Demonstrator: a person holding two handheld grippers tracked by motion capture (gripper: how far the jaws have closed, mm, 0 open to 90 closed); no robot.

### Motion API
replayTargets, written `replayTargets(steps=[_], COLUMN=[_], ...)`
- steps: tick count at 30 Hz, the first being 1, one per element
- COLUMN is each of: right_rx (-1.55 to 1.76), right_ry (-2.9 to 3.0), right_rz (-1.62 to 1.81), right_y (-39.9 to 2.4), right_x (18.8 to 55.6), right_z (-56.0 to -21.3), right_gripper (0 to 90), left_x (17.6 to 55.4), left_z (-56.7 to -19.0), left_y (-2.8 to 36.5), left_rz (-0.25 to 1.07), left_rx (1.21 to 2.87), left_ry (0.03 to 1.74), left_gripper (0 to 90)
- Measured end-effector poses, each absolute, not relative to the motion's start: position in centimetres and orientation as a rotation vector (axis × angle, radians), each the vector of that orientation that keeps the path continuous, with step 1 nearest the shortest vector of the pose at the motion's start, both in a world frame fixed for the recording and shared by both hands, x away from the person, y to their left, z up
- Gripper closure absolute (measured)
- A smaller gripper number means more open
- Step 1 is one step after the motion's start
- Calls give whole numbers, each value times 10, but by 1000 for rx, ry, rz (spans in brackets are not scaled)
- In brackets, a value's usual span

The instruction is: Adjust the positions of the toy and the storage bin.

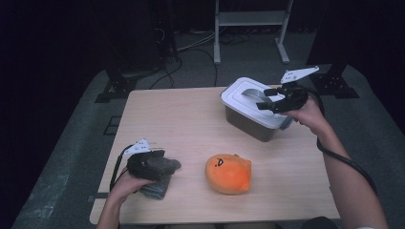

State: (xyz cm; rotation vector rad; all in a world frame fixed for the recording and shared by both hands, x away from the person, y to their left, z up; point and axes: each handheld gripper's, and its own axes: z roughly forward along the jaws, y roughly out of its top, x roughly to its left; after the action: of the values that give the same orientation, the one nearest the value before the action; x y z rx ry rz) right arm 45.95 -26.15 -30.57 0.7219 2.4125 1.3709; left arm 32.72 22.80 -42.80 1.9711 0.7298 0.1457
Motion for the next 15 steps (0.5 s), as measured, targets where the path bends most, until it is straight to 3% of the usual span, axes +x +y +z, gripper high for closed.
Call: replayTargets(steps=[15], right_rx=[726], right_ry=[2407], right_rz=[1338], right_y=[-258], right_x=[492], right_z=[-312], right_gripper=[282], left_x=[326], left_z=[-430], left_y=[226], left_rz=[139], left_rx=[1972], left_ry=[719], left_gripper=[96])
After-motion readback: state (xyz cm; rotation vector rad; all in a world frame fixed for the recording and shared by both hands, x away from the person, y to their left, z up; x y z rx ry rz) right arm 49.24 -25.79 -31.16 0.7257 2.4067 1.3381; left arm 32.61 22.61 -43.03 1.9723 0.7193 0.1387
